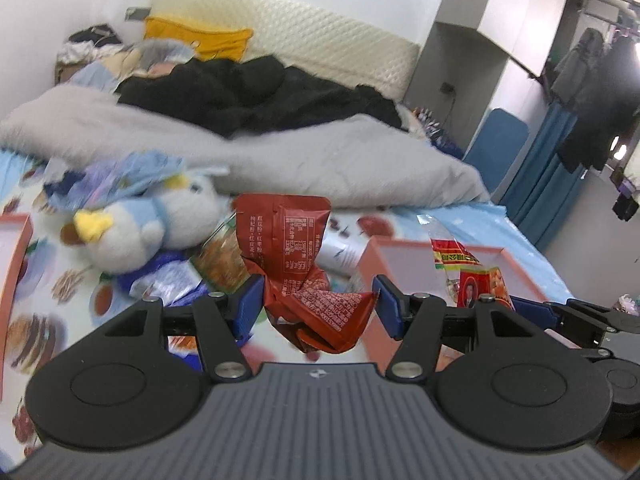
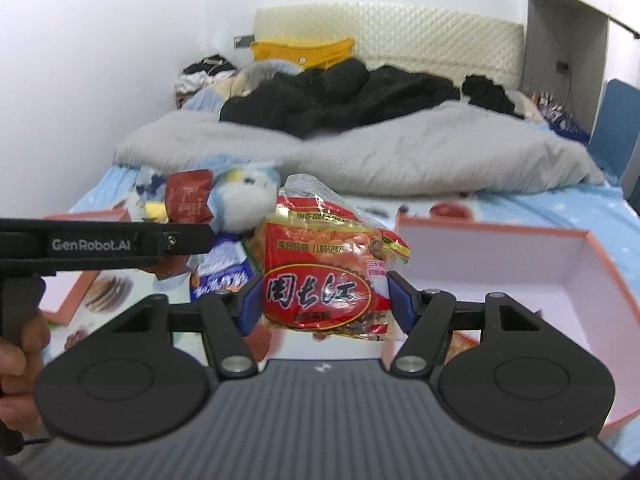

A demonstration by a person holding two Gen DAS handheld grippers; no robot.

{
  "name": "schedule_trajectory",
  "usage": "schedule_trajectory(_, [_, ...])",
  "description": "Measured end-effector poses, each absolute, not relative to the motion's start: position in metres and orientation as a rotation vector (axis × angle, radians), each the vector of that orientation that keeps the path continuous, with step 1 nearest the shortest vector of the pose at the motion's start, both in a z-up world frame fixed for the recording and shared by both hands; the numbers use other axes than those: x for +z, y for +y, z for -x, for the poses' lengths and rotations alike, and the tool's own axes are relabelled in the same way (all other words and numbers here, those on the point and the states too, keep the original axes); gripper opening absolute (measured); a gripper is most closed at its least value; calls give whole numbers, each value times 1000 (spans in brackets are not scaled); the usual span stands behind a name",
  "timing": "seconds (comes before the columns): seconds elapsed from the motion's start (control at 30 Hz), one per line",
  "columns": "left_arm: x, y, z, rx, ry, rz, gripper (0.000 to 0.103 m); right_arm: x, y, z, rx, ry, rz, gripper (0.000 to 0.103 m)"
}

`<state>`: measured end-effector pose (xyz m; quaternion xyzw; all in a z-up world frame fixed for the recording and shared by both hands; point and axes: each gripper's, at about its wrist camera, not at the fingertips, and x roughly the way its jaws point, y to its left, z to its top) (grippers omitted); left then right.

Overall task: Organize snacks
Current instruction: 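Carry the meat packet and red wrapper in both tools into the pink box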

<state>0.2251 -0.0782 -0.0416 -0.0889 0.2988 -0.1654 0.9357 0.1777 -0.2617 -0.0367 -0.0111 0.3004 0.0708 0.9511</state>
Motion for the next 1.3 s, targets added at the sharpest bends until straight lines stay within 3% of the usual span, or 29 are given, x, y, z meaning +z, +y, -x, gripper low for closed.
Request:
schedule_trajectory(0.5, [5, -176, -231, -482, 537, 120, 65, 0, -337, -175, 15, 502, -7, 66])
schedule_trajectory(1.3, [-92, -298, -301, -565, 763, -5, 65, -95, -445, -201, -154, 729, -107, 66])
